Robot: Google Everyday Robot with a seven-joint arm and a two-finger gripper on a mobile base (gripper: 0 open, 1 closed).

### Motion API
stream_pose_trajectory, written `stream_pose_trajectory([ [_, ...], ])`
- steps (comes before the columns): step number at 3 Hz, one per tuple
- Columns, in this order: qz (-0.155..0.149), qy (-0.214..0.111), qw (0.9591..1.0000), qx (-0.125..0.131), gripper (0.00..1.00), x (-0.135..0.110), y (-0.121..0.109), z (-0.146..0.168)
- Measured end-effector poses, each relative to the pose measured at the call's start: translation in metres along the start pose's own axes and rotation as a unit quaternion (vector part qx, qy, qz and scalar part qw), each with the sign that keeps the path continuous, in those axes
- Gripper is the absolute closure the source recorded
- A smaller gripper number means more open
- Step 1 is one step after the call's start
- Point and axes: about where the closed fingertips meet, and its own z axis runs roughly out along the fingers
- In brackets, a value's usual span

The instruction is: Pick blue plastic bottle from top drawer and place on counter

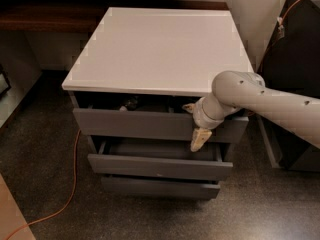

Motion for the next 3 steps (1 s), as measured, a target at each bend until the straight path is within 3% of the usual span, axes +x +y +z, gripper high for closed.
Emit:
stream_pose_trajectory([
  [1, 0.010, -0.001, 0.9999, -0.013, 0.39, -0.0020, 0.0028, 0.0100],
  [3, 0.014, -0.002, 0.9998, -0.014, 0.98, -0.0055, 0.0042, 0.0068],
])
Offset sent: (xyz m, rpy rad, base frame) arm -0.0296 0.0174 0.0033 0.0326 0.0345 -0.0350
